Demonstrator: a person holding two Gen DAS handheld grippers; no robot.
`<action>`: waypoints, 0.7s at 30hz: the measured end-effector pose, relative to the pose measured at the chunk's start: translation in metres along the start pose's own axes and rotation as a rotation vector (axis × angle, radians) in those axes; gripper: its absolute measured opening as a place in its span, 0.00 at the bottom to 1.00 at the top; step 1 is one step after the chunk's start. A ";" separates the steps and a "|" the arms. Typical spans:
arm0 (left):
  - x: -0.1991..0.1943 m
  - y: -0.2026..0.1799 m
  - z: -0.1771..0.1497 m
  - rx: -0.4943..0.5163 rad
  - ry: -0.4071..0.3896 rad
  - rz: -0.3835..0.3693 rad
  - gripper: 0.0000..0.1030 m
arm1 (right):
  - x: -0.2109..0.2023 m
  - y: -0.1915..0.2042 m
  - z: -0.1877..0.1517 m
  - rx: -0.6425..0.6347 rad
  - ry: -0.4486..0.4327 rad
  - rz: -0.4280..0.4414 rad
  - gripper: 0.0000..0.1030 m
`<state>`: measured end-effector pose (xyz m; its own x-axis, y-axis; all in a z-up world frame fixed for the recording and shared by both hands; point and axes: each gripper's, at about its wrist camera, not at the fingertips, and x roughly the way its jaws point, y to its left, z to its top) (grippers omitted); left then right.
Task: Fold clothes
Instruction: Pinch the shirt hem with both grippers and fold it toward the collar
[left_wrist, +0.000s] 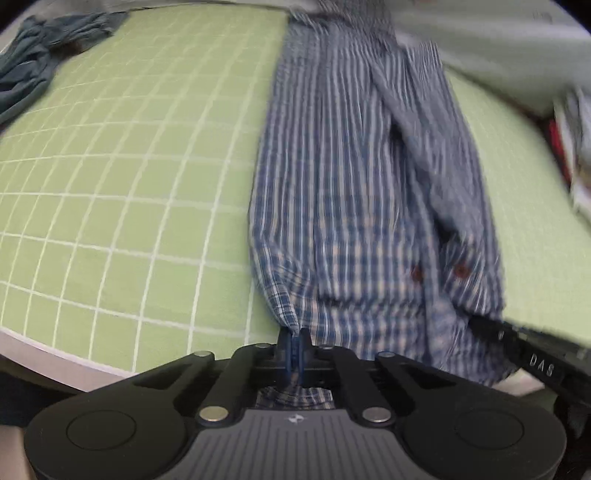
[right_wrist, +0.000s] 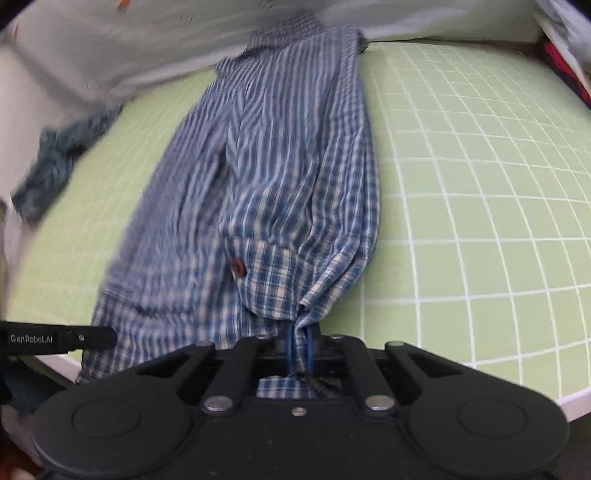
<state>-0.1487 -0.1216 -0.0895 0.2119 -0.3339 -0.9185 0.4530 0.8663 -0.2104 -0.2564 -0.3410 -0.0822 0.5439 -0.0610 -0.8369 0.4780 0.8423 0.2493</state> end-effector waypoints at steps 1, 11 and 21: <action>-0.008 -0.002 0.006 -0.006 -0.024 -0.012 0.03 | -0.006 -0.001 0.007 0.000 -0.014 0.009 0.07; -0.052 -0.024 0.099 -0.077 -0.257 -0.133 0.03 | -0.035 -0.003 0.105 -0.010 -0.209 0.084 0.07; -0.008 -0.028 0.190 -0.109 -0.292 -0.157 0.03 | 0.007 -0.012 0.179 0.040 -0.258 0.082 0.07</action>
<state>0.0016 -0.2135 -0.0128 0.3926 -0.5446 -0.7411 0.4077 0.8254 -0.3905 -0.1350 -0.4473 -0.0034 0.7371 -0.1318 -0.6628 0.4489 0.8286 0.3345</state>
